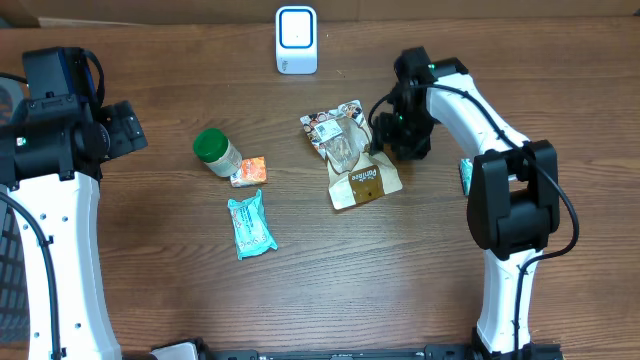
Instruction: Scan the item barcode
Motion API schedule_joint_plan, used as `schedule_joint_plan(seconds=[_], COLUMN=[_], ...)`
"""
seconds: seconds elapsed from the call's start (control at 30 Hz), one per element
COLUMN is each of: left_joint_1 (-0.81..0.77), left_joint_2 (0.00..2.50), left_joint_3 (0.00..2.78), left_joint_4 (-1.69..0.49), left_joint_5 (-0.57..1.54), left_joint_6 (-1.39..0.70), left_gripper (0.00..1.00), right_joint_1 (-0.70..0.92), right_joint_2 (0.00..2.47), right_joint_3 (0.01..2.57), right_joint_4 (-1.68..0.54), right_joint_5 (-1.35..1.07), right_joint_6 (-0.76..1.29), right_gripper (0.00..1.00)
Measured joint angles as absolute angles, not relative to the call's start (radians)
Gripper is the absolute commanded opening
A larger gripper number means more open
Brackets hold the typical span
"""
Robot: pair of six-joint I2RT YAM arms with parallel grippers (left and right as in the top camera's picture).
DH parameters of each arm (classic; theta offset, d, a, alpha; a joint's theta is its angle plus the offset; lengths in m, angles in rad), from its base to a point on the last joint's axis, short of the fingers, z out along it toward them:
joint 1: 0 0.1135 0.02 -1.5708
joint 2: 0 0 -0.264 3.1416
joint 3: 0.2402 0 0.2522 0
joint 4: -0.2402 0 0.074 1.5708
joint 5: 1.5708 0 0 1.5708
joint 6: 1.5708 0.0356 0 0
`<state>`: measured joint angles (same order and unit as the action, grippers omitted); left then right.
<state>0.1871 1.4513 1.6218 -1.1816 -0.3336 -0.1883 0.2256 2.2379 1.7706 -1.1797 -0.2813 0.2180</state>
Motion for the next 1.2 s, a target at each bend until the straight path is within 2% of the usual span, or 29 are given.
schedule_joint_plan(seconds=[0.13, 0.3, 0.37, 0.4, 0.43, 0.47, 0.5, 0.53, 0.67, 0.93, 1.07, 1.2], left_joint_1=[0.187, 0.188, 0.188, 0.188, 0.188, 0.185, 0.179, 0.168, 0.049, -0.286, -0.38, -0.409], left_joint_2=[1.451, 1.451, 1.451, 1.451, 1.451, 1.452, 1.453, 1.455, 1.493, 1.74, 1.862, 1.961], left_joint_3=[1.622, 1.622, 1.622, 1.622, 1.622, 1.621, 1.617, 1.608, 1.525, 1.352, 1.349, 1.349], left_joint_4=[-1.172, -1.144, -1.144, -1.144, -1.144, -1.137, -1.114, -1.095, -0.978, -0.622, -0.516, -0.47], left_joint_5=[-0.318, -0.148, -0.044, 0.006, 0.06, 0.123, 0.201, 0.256, 0.414, 0.508, 0.514, 0.516], left_joint_6=[-0.189, -0.202, -0.207, -0.207, -0.208, -0.21, -0.207, -0.202, -0.216, -0.377, -0.472, -0.541], left_gripper=[0.99, 0.99, 0.86, 0.82, 0.65, 0.36, 0.14, 0.04, 0.05, 0.04, 0.04, 0.04], right_joint_1=[0.175, 0.106, 0.09, 0.085, 0.084, 0.085, 0.086, 0.088, 0.092, 0.093, 0.093, 0.093], right_joint_2=[2.238, 2.238, 2.238, 2.238, 2.238, 2.238, 2.238, 2.238, 2.238, 2.238, 2.238, 2.238], right_joint_3=[1.746, 1.746, 1.746, 1.746, 1.746, 1.746, 1.746, 1.746, 1.746, 1.746, 1.746, 1.746], right_joint_4=[-1.151, -1.114, -1.11, -1.108, -1.107, -1.104, -1.101, -1.098, -1.093, -1.098, -1.11, -1.115], right_joint_5=[-0.325, -0.417, -0.437, -0.444, -0.448, -0.453, -0.458, -0.463, -0.472, -0.476, -0.476, -0.476], right_joint_6=[0.183, 0.138, 0.13, 0.126, 0.125, 0.122, 0.12, 0.118, 0.115, 0.111, 0.11, 0.11], right_gripper=[0.63, 0.63, 0.63, 0.63, 0.63, 0.64, 0.64, 0.64, 0.65, 0.66, 0.66, 0.66])
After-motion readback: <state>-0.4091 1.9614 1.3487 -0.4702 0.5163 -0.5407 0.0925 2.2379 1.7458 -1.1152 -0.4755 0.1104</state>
